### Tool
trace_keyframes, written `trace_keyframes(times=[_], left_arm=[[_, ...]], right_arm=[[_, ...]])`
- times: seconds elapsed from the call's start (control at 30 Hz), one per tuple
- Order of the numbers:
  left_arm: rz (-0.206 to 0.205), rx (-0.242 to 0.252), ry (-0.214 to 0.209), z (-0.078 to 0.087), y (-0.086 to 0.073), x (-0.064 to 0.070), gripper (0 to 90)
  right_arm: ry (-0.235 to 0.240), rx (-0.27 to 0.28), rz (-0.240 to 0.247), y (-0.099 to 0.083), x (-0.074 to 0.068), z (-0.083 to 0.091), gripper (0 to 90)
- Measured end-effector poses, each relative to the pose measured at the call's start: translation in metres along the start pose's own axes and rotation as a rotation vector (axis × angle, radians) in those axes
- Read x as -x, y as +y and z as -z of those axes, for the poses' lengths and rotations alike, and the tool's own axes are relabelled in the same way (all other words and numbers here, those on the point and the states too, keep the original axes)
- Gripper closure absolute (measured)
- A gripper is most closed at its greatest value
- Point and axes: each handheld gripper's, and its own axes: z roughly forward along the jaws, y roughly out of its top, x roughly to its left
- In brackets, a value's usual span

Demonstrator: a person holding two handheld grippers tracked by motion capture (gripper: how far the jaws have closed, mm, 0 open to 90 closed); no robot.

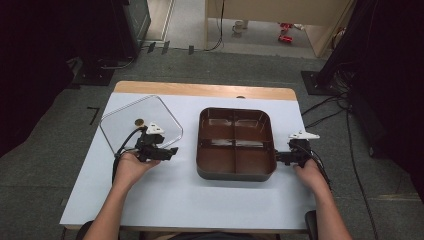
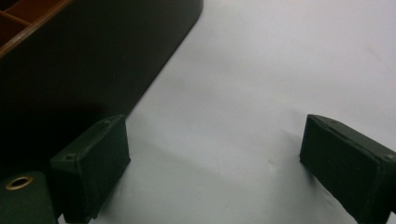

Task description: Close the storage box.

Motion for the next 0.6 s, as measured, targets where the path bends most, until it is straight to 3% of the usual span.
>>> trace_keyframes(times=[0.27, 0.6], left_arm=[[0.025, 0.01, -0.01, 0.004, 0.004, -0.015, 29.2], [0.057, 0.016, 0.044, 0.014, -0.003, -0.038, 33.7]], right_arm=[[0.0, 0.0, 0.0, 0.0, 0.0, 0.0, 7.7], [0.0, 0.0, 0.0, 0.0, 0.0, 0.0, 7.7]])
